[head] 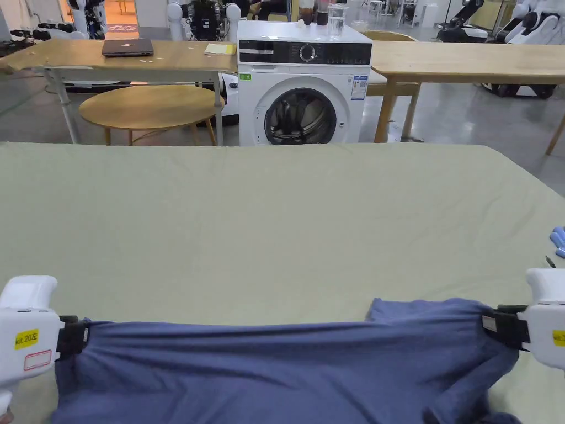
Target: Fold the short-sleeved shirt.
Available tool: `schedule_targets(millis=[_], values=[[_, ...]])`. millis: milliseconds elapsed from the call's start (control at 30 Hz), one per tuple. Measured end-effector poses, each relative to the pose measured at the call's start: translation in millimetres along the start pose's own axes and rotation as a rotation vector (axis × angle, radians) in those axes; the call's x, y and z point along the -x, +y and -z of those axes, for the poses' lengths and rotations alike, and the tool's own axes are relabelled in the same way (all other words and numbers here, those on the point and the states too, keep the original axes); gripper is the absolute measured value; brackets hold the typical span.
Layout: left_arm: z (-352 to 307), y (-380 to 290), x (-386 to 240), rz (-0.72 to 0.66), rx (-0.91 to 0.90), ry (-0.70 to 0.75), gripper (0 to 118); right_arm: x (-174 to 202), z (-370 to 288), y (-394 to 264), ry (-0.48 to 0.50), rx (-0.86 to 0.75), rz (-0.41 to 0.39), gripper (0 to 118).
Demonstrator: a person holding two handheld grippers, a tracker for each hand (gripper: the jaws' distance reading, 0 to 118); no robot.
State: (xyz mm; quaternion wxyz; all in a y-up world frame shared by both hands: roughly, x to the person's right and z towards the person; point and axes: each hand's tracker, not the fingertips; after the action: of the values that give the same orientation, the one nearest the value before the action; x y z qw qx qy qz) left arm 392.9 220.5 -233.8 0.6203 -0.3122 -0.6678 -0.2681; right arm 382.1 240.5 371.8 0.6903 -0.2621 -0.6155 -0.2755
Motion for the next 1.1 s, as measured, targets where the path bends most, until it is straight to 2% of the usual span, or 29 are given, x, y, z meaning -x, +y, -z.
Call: schedule_targets(millis=[233,433,633,867,900,933,967,1000,1033,1100], values=[[-81,-54,-4,0.028,-0.084,-0.016,0,0,-80,-55,0.027,-0.074,-0.004,0],[-114,-112,-2,0.014,-0.107,-0.036,0,4,-124,-116,0.033,-0.108,-0.022,0],[-111,-164,6,0.018,-0.08,-0.046,0,1,-122,-167,0.056,-0.044,0.004,0],[-95,-184,14,0.022,-0.037,-0.039,0,1,-102,-182,0.051,0.018,0.002,0],[-94,-184,15,0.018,-0.034,-0.043,0,1,-102,-183,0.05,0.021,0.001,3],[-94,-182,15,0.019,-0.029,-0.042,11,2,-102,-182,0.052,0.027,-0.001,21],[-94,-180,15,0.024,-0.019,-0.033,39,4,-102,-180,0.038,0.034,-0.009,55],[-93,-179,15,0.029,-0.011,-0.029,92,6,-102,-179,0.022,0.034,-0.016,106],[-94,-178,15,0.035,-0.012,-0.02,112,6,-104,-179,0.023,0.031,-0.012,118],[-106,-172,7,0.024,-0.044,0.008,113,11,-112,-173,0.042,-0.016,0.014,118]])
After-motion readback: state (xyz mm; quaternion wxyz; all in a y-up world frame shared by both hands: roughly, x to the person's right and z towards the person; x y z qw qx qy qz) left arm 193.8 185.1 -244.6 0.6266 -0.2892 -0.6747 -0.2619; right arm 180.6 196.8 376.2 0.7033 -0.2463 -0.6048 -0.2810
